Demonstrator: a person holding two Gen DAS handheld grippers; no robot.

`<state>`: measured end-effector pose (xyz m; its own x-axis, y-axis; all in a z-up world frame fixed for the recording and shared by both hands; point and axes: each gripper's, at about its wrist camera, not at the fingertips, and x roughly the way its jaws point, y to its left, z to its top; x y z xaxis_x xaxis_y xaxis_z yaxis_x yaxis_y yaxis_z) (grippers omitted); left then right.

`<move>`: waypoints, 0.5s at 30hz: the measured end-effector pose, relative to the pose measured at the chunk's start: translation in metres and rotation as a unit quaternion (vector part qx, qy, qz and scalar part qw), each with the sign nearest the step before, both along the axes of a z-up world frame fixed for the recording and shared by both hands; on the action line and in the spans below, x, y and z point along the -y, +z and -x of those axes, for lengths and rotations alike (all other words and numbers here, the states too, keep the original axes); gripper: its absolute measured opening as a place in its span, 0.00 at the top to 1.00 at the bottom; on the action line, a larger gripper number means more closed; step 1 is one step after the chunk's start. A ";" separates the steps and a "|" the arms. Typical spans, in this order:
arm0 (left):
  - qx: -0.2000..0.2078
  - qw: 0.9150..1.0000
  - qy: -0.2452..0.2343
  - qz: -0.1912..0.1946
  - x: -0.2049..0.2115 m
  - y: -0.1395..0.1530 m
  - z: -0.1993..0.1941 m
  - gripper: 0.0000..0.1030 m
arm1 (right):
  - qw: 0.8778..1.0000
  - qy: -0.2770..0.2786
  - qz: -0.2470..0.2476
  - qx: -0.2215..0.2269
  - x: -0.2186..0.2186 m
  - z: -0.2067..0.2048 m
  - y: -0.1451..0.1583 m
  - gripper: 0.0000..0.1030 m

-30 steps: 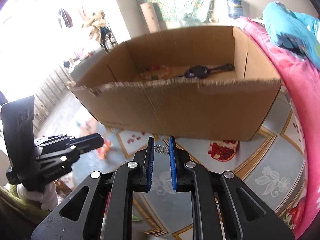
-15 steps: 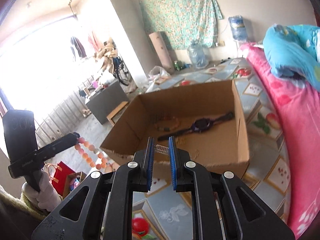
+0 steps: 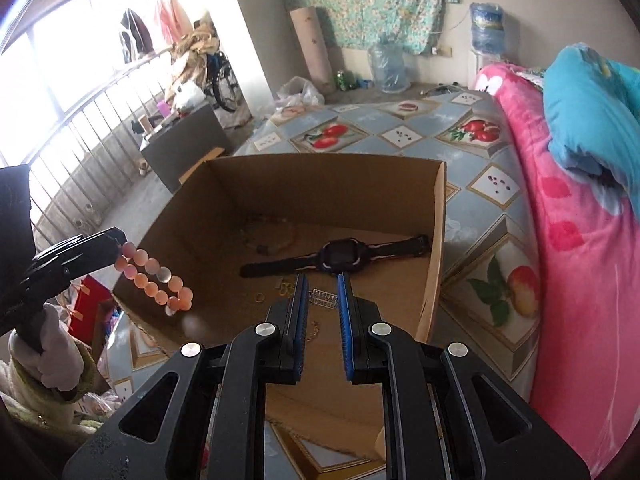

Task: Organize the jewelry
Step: 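Carry the pink bracelet and gold spring into the box and open both grippers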

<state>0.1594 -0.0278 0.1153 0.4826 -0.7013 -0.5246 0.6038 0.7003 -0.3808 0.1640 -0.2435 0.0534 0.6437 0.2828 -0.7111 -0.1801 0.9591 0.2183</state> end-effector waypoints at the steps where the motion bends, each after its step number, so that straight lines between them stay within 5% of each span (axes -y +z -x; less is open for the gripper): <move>1: -0.007 1.000 0.000 -0.006 0.004 -0.005 -0.004 0.91 | 1.000 0.004 0.008 -0.004 0.000 -0.006 -0.002 0.87; 8: -0.037 0.999 0.004 -0.037 0.024 -0.022 -0.024 0.91 | 0.998 0.024 0.048 -0.016 -0.005 -0.028 -0.003 0.86; 15: -0.054 0.997 0.011 -0.061 0.032 -0.032 -0.032 0.91 | 1.000 0.018 0.009 0.013 0.012 -0.030 0.010 0.85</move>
